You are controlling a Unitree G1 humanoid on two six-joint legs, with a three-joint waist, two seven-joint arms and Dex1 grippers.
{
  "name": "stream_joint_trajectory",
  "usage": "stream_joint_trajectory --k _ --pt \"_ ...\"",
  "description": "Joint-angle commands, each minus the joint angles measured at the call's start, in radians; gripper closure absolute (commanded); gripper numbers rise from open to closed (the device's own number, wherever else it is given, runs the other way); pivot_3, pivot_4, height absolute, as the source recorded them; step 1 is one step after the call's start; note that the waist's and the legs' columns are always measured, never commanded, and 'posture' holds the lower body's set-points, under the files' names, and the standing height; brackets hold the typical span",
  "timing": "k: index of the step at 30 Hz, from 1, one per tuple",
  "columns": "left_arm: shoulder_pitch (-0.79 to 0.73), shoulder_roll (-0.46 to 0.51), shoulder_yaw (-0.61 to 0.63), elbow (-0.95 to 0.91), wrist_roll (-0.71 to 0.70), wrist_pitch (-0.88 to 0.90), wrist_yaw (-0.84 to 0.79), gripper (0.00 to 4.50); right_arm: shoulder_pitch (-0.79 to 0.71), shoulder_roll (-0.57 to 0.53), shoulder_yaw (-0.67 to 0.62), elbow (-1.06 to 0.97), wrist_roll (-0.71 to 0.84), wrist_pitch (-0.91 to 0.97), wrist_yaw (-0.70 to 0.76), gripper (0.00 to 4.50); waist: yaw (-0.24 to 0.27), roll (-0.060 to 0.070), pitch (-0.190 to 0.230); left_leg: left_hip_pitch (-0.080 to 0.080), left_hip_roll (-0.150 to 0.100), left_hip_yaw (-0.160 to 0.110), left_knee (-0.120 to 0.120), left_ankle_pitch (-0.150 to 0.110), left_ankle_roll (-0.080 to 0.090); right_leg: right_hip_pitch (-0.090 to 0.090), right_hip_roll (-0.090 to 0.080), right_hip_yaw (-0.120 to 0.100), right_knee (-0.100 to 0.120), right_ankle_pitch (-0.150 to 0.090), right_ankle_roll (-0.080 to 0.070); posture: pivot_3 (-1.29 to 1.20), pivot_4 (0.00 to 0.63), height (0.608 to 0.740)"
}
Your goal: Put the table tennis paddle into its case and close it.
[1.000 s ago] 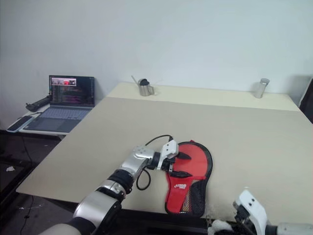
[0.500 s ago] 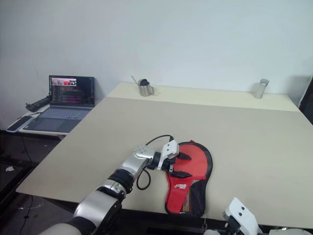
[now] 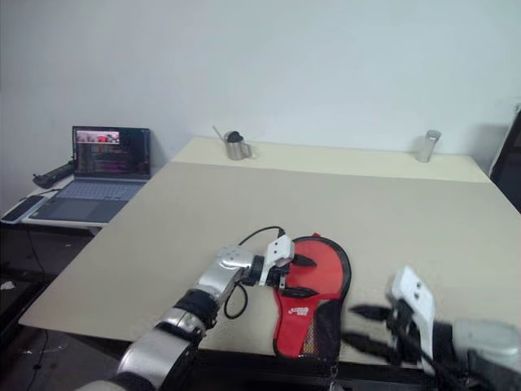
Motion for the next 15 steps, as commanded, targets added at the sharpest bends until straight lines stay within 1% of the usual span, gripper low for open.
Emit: stream_joint_trajectory --k 1,3,4,5,7,10,12,15 --pt "0.118 0.085 0.062 -0.395 -0.095 0.19 0.048 0.35 -0.152 0.045 0.134 0.241 -0.169 -0.134 0.107 1.69 -0.013 0.001 0.003 -0.001 0.0 0.001 0.0 0.0 0.0 -0.003 0.0 0.001 0.002 0.0 -0.001 0.0 0.15 0.74" --pt "0.201 0.147 0.115 -0.577 -0.143 0.299 0.092 0.35 -0.242 0.079 0.187 0.386 -0.245 -0.21 0.171 1.69 -0.015 0.002 0.003 -0.004 0.0 0.001 -0.001 0.0 -0.001 -0.008 0.0 0.001 0.006 -0.002 -0.005 0.0 0.15 0.74" --pt "0.241 0.178 0.148 -0.66 -0.169 0.351 0.119 0.35 -0.288 0.1 0.202 0.461 -0.277 -0.253 0.199 1.69 -0.015 0.004 0.005 -0.005 0.001 0.001 -0.001 0.001 -0.001 -0.01 0.001 0.001 0.007 -0.003 -0.006 0.0 0.15 0.74" --pt "0.262 0.189 0.162 -0.716 -0.183 0.395 0.152 0.35 -0.323 0.113 0.199 0.531 -0.293 -0.284 0.229 1.69 -0.016 0.006 0.006 -0.005 0.002 0.001 -0.001 0.001 -0.002 -0.011 0.002 0.001 0.008 -0.003 -0.006 0.0 0.15 0.74" --pt "0.318 0.224 0.231 -0.809 -0.208 0.457 0.224 0.35 -0.393 0.144 0.208 0.643 -0.344 -0.36 0.267 1.69 -0.014 0.009 0.008 -0.005 0.003 0.001 -0.001 0.002 -0.002 -0.011 0.002 0.001 0.009 -0.003 -0.007 0.0 0.15 0.74" --pt "0.375 0.239 0.292 -0.877 -0.213 0.498 0.331 0.35 -0.494 0.167 0.203 0.791 -0.392 -0.437 0.327 1.69 -0.011 0.011 0.009 -0.005 0.003 0.001 0.0 0.002 -0.003 -0.01 0.002 0.001 0.01 -0.003 -0.008 0.0 0.15 0.74" --pt "0.402 0.249 0.304 -0.896 -0.213 0.507 0.371 0.35 -0.549 0.181 0.195 0.858 -0.411 -0.466 0.347 1.69 -0.01 0.011 0.009 -0.004 0.002 0.002 0.001 0.002 -0.003 -0.01 0.002 0.001 0.01 -0.002 -0.008 0.0 0.15 0.74" --pt "0.422 0.265 0.308 -0.889 -0.217 0.502 0.405 0.35 -0.602 0.202 0.203 0.887 -0.429 -0.476 0.369 1.69 -0.01 0.011 0.009 -0.004 0.003 0.002 0.001 0.002 -0.003 -0.01 0.002 0.001 0.01 -0.001 -0.008 0.0 0.15 0.74"
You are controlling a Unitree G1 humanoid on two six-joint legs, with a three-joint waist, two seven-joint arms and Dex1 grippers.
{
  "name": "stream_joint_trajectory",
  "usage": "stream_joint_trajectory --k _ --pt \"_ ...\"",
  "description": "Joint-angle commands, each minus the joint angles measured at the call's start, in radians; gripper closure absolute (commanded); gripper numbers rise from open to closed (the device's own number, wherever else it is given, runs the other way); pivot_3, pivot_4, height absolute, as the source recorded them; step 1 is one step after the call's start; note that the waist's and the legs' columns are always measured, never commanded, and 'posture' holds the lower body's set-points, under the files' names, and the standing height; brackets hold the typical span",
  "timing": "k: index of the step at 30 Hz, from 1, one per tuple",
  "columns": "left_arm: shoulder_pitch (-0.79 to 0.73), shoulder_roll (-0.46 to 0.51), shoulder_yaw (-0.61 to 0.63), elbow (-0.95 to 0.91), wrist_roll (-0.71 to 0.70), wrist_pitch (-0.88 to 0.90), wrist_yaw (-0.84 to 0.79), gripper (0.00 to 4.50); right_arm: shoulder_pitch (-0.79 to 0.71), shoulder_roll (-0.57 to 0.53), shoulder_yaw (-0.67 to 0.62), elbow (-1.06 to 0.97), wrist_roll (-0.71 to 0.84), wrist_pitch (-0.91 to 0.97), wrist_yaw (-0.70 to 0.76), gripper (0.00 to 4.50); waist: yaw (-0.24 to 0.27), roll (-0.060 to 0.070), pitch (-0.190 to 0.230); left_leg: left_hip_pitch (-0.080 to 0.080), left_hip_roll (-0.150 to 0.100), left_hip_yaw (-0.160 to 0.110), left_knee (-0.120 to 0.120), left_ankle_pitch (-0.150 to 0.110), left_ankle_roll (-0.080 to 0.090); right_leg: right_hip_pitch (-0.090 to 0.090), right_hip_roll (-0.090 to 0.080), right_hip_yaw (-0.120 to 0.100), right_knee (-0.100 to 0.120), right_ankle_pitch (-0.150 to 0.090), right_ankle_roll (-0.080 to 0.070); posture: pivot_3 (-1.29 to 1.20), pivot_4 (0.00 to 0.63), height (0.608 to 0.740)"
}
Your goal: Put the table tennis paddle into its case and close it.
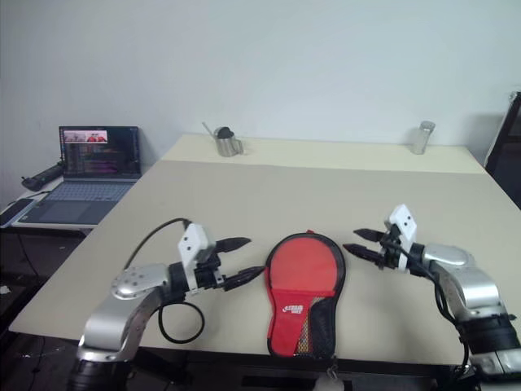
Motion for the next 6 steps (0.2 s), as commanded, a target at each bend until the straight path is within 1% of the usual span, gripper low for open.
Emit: stream_joint_trajectory --k 1,3,6 --pt "0.014 0.023 0.02 -0.032 -0.02 -0.017 0.035 0.35 -0.044 0.018 -0.012 -0.013 -0.017 -0.023 0.033 1.69 0.0 0.0 0.0 0.0 0.0 0.0 0.0 0.0 0.0 0.0 0.0 0.0 0.0 0.0 0.0 0.0 0.15 0.74" --pt "0.022 0.032 0.014 -0.014 -0.012 -0.035 0.048 0.35 -0.048 0.023 -0.003 -0.024 -0.031 -0.018 0.039 1.69 -0.001 0.0 0.0 0.0 0.0 0.0 0.0 0.0 0.0 0.0 0.0 0.0 0.0 0.0 0.0 0.0 0.15 0.74" --pt "0.004 0.019 0.005 0.01 -0.015 -0.046 0.085 0.35 -0.047 -0.002 0.015 -0.046 -0.048 0.01 0.089 1.69 0.0 0.0 0.0 0.0 0.0 0.0 -0.001 0.0 0.0 -0.001 0.0 0.0 0.0 0.0 0.0 0.0 0.15 0.74"
